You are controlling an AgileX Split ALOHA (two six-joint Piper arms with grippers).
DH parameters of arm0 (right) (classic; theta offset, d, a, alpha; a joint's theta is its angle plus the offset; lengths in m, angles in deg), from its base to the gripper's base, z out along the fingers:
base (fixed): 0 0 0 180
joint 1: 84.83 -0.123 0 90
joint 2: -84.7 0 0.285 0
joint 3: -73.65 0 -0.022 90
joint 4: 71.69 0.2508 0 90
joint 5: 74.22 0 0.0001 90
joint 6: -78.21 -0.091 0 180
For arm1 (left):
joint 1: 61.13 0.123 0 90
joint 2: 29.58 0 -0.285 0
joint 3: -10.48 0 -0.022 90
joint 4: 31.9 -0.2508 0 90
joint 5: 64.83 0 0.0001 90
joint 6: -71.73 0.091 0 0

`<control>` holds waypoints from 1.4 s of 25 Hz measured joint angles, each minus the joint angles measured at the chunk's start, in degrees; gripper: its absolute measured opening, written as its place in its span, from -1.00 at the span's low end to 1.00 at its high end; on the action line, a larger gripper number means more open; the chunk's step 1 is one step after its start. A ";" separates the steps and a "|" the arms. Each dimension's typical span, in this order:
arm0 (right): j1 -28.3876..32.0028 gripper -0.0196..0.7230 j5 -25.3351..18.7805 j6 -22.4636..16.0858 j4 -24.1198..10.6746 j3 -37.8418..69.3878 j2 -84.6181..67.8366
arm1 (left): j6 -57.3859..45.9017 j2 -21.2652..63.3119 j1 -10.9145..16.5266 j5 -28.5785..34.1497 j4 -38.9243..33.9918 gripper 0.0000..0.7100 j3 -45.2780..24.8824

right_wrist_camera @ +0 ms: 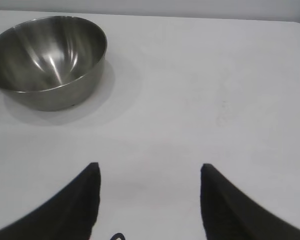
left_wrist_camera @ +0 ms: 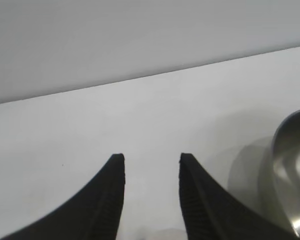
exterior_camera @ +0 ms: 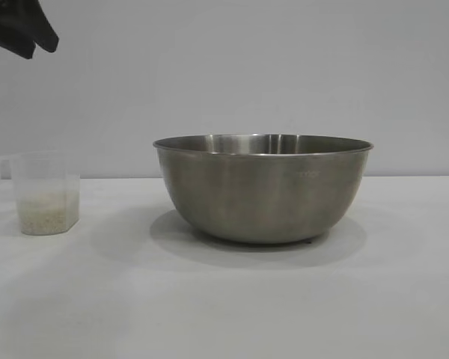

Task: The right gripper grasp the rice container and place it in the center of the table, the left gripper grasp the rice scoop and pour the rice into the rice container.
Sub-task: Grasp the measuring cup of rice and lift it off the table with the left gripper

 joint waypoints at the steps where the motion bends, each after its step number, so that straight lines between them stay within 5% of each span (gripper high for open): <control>1: 0.00 0.19 0.00 0.00 0.00 0.00 0.00 | 0.24 0.00 0.32 0.43 0.00 -0.33 0.00; 17: 0.00 0.19 0.00 0.00 0.00 0.00 0.00 | 1.65 0.00 0.81 3.91 0.00 -0.33 0.00; 19: 0.00 0.05 0.00 0.00 0.00 0.00 0.00 | -1.75 0.00 1.18 4.45 -3.01 -0.33 0.36; 21: 0.00 0.05 0.00 0.00 -0.09 0.00 0.00 | -12.75 0.00 1.17 2.98 -16.49 -0.33 1.66; 23: 0.00 0.05 0.00 0.00 -0.09 0.00 0.00 | -34.37 0.00 0.31 -1.12 -36.02 -0.33 3.16; 25: 0.00 0.05 0.00 0.00 -0.09 0.00 0.00 | -55.59 0.04 -1.51 -5.67 -59.10 -0.33 3.38; 27: 0.00 0.05 0.00 0.00 -0.09 0.00 0.00 | -71.33 0.41 -4.72 -9.14 -74.65 -0.33 3.16; 31: 0.00 0.05 0.00 0.00 -0.09 0.00 0.00 | -80.47 1.18 -9.70 -16.20 -83.80 -0.33 0.30; 35: 0.00 0.05 0.00 0.00 -0.09 0.00 0.00 | -81.83 1.47 -10.98 -26.16 -85.44 -0.33 -5.48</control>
